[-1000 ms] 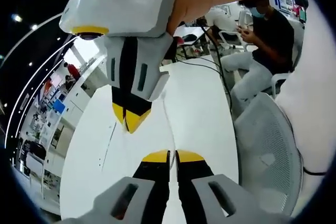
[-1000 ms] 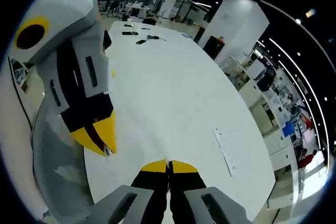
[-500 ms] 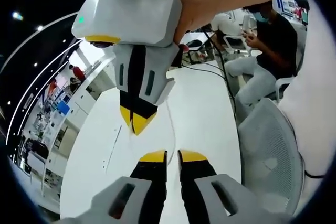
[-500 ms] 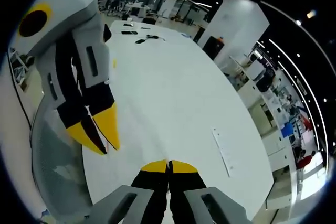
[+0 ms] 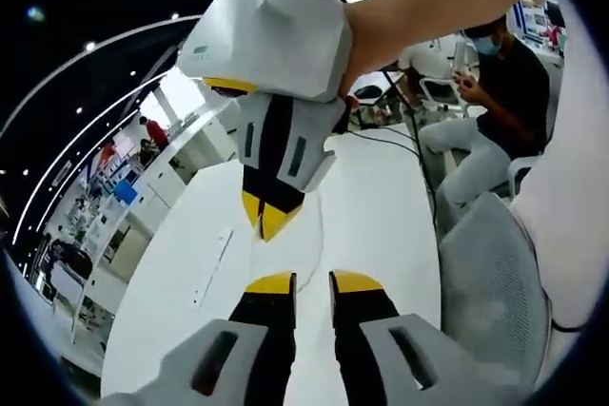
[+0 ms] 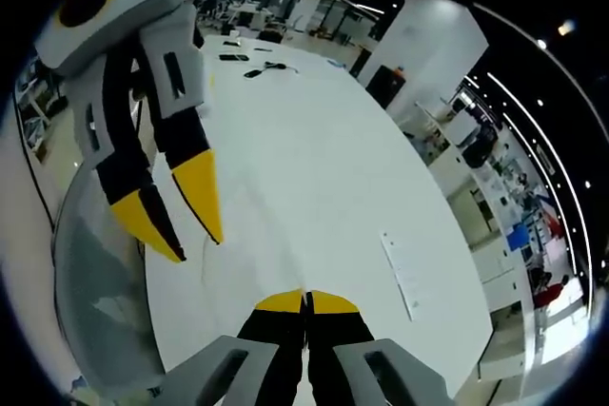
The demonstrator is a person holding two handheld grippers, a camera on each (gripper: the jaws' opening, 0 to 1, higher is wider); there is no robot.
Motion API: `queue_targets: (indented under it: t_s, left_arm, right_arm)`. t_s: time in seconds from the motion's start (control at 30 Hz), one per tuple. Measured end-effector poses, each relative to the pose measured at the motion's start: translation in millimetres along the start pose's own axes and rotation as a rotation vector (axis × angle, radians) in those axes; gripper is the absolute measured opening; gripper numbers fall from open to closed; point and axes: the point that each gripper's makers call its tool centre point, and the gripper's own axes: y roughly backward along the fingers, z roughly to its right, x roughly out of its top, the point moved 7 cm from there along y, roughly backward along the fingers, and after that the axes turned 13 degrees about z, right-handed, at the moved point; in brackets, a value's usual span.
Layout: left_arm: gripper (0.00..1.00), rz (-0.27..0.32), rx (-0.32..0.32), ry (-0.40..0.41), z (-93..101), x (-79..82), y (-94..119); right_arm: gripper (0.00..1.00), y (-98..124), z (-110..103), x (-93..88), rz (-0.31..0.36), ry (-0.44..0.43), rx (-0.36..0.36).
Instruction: Arrange the food packaging bags into a neat stack by flattening each bag and aligning their edges.
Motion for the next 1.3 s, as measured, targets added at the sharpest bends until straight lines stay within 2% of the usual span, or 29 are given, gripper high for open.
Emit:
queue_targets:
  t_s: [0.63, 1.1, 1.3]
  left_arm:
    - [0.15, 0.036, 0.103, 0.067, -14.0, -6.3, 24]
    - [0.22, 0.070, 0.187, 0.211, -18.5, -22.6, 39]
    - [0.30, 0.071, 0.210, 0.254, -15.6, -31.1, 42]
  right_arm:
    - [0.00, 3, 9, -2.2, -0.013, 0.014, -0.016]
    - [0.00, 5, 14, -3.3, -0.017, 0.020, -0.026]
    - [0.00, 6, 19, -3.3, -0.020, 0.027, -0.031]
